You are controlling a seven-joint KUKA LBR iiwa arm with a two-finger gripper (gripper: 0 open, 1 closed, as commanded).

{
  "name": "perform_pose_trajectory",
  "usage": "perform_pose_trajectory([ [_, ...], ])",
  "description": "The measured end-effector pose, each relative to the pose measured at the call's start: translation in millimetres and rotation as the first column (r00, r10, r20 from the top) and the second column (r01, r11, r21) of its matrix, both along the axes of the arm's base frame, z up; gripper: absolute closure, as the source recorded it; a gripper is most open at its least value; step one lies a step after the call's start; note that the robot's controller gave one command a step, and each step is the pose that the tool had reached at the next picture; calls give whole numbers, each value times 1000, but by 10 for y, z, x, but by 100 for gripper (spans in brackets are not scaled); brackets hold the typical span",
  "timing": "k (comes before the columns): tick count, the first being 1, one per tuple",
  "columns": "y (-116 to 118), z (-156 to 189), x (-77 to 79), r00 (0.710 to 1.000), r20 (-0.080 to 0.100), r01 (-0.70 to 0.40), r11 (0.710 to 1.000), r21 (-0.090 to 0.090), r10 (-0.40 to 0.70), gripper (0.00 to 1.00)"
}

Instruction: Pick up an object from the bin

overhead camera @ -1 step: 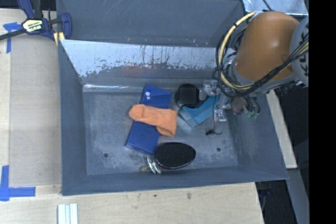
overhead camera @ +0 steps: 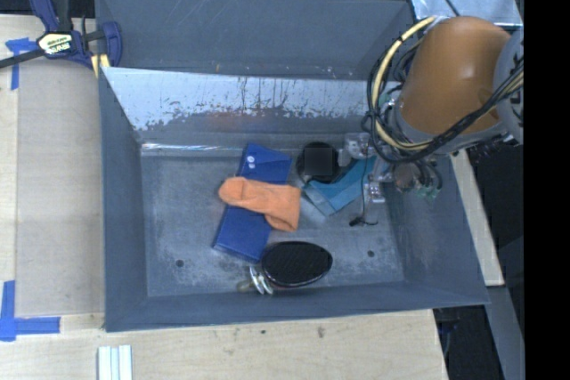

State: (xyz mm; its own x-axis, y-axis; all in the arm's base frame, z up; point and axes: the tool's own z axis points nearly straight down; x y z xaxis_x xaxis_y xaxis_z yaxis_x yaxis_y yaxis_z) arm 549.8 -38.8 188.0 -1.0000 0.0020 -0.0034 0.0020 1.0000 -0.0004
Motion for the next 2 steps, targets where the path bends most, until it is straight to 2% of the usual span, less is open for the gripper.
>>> perform_pose_trajectory([
  [1, 169, -133, 99, 999, 3, -46, 999, -3, 46, 0],
  [2, 437, -346, 238, 960, 1, -280, 960, 1, 280, 0],
])
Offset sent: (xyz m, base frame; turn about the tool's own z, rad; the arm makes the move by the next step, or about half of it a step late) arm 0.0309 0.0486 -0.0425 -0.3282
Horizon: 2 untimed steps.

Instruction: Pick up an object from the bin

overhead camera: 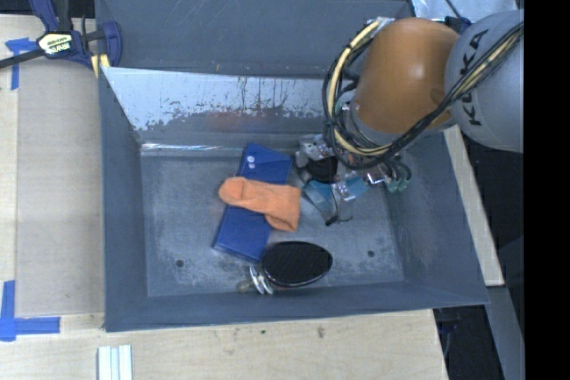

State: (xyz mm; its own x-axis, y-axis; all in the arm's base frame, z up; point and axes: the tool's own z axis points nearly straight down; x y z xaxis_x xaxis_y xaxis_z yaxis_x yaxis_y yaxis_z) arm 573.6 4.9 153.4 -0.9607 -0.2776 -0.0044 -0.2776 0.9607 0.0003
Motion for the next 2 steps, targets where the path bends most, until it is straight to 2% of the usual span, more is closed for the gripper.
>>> perform_pose_trajectory([
  [1, 84, -347, 277, 993, 7, -119, 993, -2, 119, 0],
  [2, 418, -568, 255, 960, -3, -281, 960, -3, 281, 0],
])
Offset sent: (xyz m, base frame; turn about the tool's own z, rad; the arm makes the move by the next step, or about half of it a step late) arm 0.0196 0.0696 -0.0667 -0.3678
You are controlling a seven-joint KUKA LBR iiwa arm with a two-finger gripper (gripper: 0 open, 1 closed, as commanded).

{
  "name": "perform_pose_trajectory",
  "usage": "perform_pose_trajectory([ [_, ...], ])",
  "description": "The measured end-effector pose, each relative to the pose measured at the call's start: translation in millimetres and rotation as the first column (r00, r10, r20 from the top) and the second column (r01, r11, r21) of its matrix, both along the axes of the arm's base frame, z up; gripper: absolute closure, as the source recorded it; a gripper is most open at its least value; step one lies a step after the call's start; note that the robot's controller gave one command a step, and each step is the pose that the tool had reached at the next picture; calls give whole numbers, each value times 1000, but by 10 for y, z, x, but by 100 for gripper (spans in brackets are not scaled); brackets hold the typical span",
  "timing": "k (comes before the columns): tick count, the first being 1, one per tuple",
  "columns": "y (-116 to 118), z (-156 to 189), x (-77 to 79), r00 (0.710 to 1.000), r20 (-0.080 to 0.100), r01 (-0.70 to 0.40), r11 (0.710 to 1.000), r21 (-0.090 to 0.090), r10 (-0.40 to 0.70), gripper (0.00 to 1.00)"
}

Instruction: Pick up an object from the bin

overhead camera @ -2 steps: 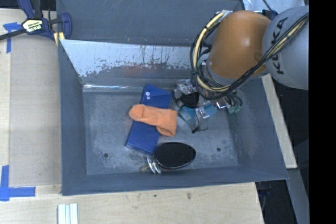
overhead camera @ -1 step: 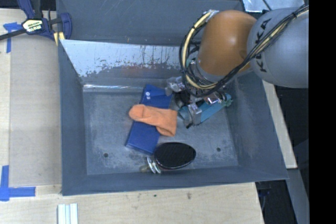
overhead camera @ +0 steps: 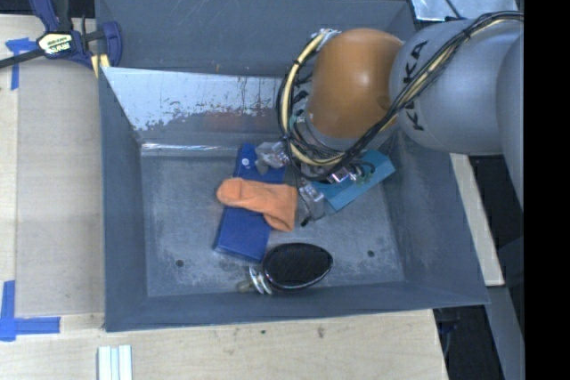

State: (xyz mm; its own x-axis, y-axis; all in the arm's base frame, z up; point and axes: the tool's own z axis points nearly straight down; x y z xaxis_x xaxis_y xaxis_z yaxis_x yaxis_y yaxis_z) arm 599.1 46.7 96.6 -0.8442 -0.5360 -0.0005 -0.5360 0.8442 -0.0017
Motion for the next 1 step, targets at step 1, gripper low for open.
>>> perform_pose_trajectory([
  [1, 91, -124, 99, 981, 7, -196, 981, 4, 196, 0],
])
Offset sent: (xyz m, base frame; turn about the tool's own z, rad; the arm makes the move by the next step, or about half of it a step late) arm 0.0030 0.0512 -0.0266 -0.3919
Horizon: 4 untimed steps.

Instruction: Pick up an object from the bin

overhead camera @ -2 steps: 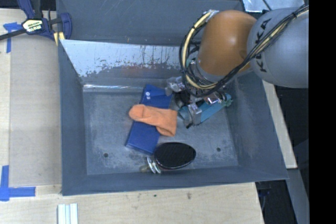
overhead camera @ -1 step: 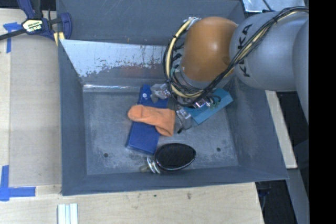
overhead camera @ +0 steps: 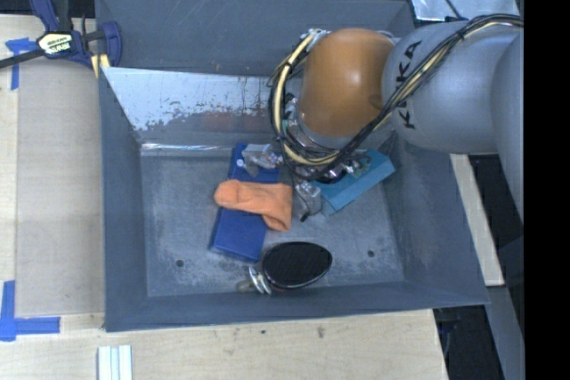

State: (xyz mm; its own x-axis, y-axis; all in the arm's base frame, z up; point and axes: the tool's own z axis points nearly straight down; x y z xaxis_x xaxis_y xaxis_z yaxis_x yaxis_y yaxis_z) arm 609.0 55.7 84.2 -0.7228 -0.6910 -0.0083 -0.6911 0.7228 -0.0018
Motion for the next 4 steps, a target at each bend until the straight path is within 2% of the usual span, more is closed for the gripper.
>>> perform_pose_trajectory([
  [1, 142, -61, -12, 993, 0, -115, 993, -6, 115, 0],
  [2, 305, 31, -901, 913, 53, -405, 914, -20, 405, 100],
  [4, 307, 31, -898, 913, 53, -405, 914, -20, 406, 100],
])
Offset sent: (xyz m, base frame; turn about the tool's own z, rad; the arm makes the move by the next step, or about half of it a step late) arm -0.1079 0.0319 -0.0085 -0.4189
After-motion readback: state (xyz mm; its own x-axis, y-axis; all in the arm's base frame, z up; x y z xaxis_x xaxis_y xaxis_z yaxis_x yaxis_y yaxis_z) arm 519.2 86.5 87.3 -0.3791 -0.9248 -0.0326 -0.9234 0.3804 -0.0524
